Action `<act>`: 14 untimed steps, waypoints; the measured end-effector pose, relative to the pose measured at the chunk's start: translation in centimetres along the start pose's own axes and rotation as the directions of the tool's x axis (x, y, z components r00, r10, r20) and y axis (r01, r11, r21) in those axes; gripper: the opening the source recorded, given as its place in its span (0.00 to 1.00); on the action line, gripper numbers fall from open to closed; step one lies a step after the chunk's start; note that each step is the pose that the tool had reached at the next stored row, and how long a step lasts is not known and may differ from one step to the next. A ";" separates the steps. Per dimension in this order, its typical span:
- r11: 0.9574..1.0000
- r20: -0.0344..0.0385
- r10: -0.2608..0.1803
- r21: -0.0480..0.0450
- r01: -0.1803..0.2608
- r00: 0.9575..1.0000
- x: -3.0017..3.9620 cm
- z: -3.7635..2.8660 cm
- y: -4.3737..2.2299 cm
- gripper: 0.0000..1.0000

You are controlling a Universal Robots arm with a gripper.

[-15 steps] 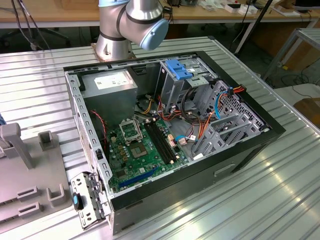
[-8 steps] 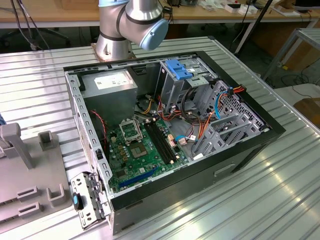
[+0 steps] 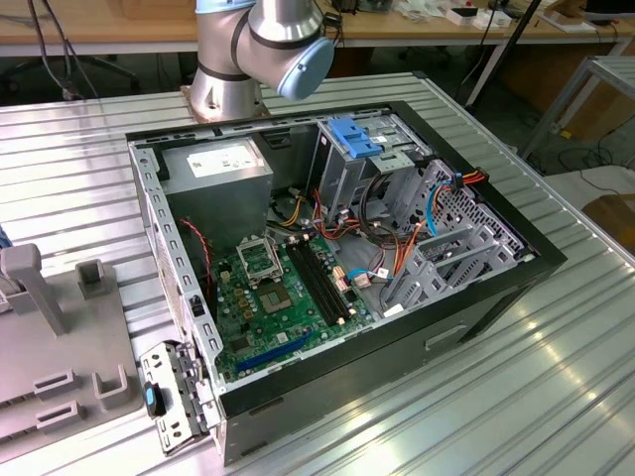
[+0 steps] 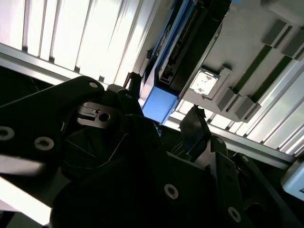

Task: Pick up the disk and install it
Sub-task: 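Pick up the disk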

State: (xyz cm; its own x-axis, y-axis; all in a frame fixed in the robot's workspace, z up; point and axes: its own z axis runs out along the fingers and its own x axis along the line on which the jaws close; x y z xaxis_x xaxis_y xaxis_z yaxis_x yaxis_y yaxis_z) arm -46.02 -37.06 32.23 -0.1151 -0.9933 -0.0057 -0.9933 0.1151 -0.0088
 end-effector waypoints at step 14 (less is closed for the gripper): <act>1.000 0.005 -0.014 -0.001 0.014 1.000 0.09 1.76 -0.04 0.51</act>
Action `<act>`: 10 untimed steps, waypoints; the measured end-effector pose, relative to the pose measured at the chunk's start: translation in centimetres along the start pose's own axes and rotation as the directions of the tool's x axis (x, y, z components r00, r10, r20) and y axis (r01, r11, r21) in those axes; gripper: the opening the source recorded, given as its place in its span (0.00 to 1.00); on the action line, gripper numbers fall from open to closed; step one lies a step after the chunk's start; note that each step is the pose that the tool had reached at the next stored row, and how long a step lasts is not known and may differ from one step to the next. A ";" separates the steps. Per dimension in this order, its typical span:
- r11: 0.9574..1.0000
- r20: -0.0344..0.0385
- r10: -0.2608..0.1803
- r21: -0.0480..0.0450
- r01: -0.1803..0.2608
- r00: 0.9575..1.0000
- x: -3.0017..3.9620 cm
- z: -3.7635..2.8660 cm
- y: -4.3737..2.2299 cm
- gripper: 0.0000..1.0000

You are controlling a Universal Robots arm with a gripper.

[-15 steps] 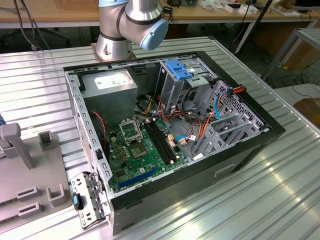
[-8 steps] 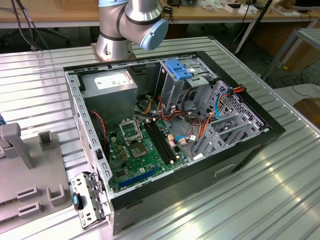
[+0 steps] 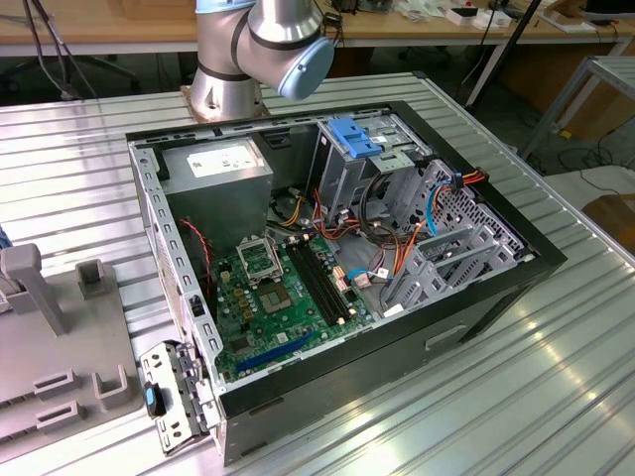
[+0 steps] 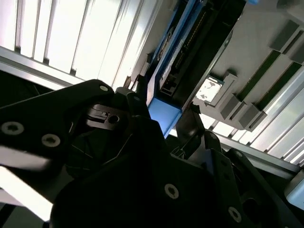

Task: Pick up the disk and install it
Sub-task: 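Pick up the disk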

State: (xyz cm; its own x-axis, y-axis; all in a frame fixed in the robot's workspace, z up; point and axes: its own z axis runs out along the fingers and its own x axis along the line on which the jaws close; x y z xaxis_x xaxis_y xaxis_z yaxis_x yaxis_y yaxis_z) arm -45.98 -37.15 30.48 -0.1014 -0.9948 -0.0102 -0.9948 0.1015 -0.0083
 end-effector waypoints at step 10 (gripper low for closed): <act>1.000 0.000 -0.004 0.000 0.004 1.000 0.00 0.07 0.04 0.38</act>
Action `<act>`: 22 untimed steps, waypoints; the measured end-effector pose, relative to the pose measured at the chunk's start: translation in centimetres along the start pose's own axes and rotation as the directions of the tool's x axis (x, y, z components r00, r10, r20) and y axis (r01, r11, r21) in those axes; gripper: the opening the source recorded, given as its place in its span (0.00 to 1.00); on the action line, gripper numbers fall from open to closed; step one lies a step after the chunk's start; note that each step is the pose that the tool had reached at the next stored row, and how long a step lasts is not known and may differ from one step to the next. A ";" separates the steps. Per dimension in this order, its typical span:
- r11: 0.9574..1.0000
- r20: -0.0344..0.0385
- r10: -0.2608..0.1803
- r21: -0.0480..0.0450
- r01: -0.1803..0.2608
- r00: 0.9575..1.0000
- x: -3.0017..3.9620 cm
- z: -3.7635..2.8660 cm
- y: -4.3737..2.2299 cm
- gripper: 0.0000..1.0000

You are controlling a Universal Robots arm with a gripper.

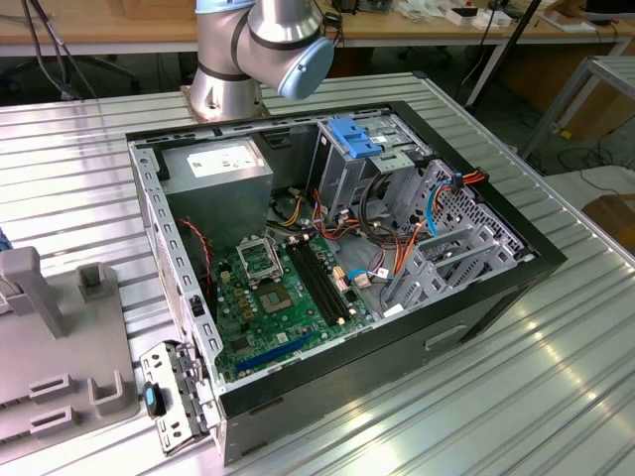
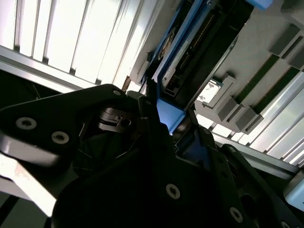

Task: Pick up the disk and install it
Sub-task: 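Pick up the disk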

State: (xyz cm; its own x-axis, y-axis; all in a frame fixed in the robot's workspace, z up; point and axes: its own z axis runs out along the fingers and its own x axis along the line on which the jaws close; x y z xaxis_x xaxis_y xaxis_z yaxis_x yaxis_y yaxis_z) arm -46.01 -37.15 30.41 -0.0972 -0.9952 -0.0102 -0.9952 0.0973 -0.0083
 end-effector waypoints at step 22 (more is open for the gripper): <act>0.996 0.001 -0.090 -0.001 0.090 0.996 0.00 0.02 0.00 0.37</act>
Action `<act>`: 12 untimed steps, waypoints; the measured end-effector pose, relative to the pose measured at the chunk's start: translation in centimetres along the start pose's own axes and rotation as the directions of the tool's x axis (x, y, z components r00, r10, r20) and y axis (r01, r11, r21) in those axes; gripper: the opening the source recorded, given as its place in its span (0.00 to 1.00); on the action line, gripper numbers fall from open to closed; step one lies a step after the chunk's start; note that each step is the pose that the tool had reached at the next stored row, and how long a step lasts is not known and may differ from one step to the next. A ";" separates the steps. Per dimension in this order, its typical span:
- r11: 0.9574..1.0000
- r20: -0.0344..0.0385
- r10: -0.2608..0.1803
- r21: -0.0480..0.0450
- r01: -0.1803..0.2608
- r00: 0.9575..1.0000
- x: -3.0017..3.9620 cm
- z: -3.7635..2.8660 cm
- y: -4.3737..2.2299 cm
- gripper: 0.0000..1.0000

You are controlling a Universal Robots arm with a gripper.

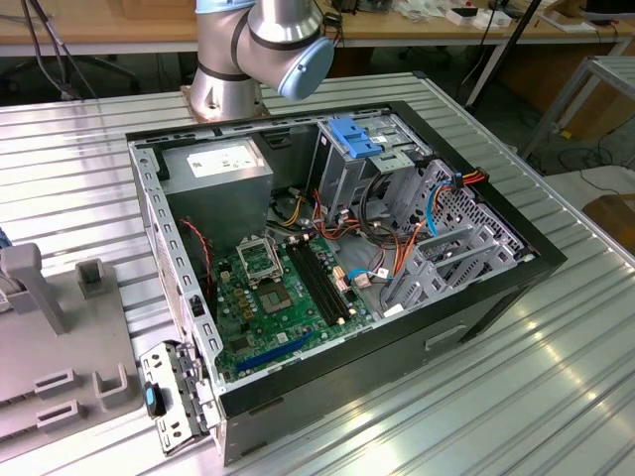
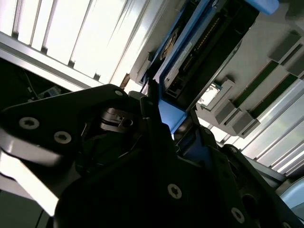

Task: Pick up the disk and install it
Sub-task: 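Pick up the disk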

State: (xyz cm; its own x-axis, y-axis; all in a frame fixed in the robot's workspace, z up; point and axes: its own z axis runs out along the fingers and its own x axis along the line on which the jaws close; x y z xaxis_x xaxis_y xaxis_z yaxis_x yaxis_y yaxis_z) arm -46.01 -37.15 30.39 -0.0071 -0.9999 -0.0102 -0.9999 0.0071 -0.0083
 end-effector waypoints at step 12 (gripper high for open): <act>1.000 0.000 -0.023 0.000 0.023 1.000 0.00 0.00 0.00 0.37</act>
State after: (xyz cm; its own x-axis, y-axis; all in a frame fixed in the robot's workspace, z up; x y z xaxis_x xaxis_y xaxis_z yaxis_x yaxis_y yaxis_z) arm -46.01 -37.15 30.38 0.0163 -0.9998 -0.0102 -0.9998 -0.0162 -0.0086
